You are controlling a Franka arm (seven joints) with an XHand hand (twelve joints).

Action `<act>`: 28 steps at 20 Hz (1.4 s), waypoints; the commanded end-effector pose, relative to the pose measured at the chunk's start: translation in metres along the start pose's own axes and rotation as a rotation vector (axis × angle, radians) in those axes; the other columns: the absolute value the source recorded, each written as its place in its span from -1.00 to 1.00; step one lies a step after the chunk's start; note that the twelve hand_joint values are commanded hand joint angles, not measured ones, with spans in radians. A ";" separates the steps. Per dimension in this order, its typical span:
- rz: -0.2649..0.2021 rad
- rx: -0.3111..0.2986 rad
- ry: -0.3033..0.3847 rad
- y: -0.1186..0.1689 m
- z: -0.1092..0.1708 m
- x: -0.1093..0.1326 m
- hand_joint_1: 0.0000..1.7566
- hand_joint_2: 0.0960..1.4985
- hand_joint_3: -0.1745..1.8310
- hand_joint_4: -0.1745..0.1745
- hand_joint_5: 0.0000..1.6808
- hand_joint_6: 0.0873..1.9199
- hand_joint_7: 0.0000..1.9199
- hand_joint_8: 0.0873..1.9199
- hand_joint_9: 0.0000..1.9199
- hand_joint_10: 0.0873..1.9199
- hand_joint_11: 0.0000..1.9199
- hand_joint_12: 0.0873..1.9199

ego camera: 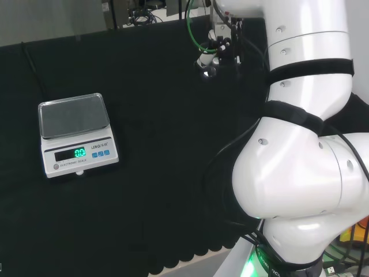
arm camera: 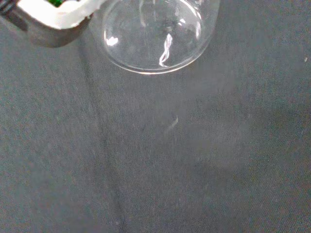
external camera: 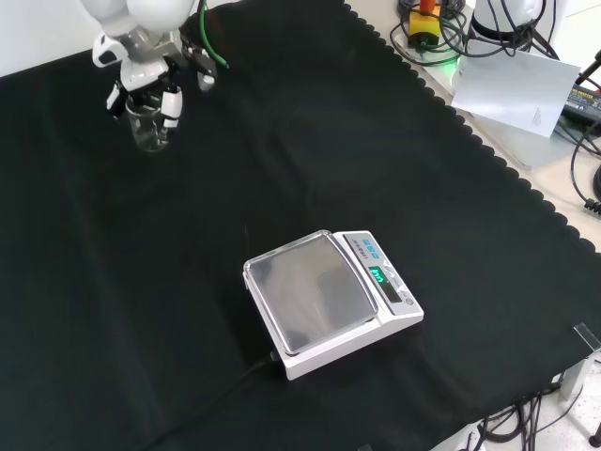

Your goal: Put the beaker on the electronic balance.

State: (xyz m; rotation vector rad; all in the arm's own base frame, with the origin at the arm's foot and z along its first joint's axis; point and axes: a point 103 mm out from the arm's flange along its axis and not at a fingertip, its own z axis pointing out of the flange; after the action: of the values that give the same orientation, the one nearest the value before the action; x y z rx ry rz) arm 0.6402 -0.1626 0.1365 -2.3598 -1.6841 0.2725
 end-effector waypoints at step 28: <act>-0.626 0.001 -0.134 -0.235 -0.022 0.321 0.27 0.20 -0.37 -0.86 0.06 0.24 -0.09 0.46 0.37 -0.11 0.55 -0.24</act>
State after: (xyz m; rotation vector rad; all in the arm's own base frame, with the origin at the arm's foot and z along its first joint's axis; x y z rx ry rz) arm 0.5835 0.1245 0.2156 -1.9071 -2.2175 0.2772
